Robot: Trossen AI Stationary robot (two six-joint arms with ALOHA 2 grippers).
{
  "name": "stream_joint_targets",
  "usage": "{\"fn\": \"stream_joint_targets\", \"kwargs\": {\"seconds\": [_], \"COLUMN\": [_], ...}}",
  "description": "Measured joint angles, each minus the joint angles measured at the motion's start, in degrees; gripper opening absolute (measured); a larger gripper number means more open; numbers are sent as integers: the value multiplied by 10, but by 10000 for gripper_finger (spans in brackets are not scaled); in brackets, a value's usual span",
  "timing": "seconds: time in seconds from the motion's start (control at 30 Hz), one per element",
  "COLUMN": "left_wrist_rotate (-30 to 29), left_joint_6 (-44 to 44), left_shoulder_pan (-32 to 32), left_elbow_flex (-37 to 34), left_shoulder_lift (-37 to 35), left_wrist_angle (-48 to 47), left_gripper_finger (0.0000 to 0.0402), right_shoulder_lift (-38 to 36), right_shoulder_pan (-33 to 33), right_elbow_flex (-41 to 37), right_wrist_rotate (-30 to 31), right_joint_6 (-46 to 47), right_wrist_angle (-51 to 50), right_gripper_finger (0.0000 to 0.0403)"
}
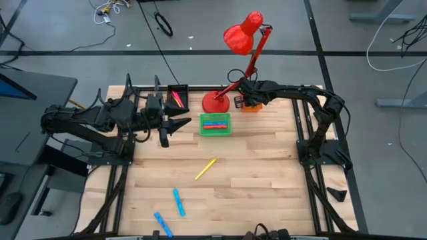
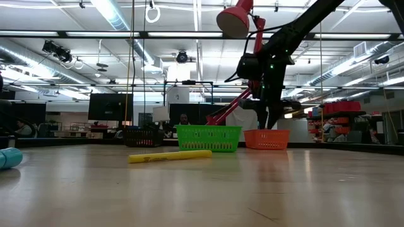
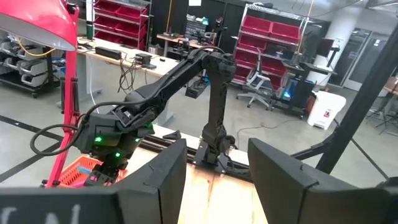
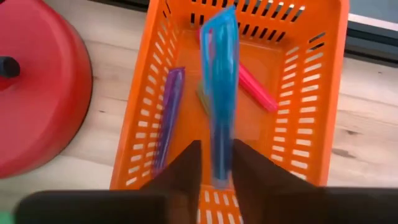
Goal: Pick & Place Markers
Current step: Put the small blue highlighter into the orange basket, then put the yellow pen into the black basket
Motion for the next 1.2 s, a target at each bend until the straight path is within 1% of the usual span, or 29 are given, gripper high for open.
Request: {"fn": "stream_joint_targets", "kwargs": {"seconds": [0.17, 0.27, 0.37, 0.43, 0.5, 0.7, 0.9, 0.97, 1.13, 1.2], "left_wrist_rotate": [0, 0, 0, 0, 0, 0, 0, 0, 0, 0], "left_joint_6": [0, 0, 0, 0, 0, 0, 0, 0, 0, -3], "left_shoulder_pan": [0, 0, 0, 0, 0, 0, 0, 0, 0, 0], "left_elbow_flex": [0, 0, 0, 0, 0, 0, 0, 0, 0, 0], "left_shoulder_lift": [0, 0, 0, 0, 0, 0, 0, 0, 0, 0], "left_wrist_angle": [0, 0, 0, 0, 0, 0, 0, 0, 0, 0], "left_gripper_finger": [177, 177, 177, 177, 177, 177, 177, 177, 177, 177], "right_shoulder_lift": [0, 0, 0, -5, -18, -76, -137, -158, -202, -215], "right_shoulder_pan": [1, 1, 3, 7, 19, 74, 146, 177, 260, 290], "right_elbow_flex": [0, 0, 0, 0, 0, 0, 0, 0, 0, 0], "right_wrist_rotate": [0, 0, -11, -28, -31, 2, 6, 22, 89, 103], "right_joint_6": [0, 0, 0, 0, 0, 0, 13, 13, -16, -20], "right_wrist_angle": [3, 3, 3, 2, 2, 4, 8, 13, 34, 40], "right_gripper_finger": [148, 171, 184, 188, 188, 185, 185, 185, 185, 185]}}
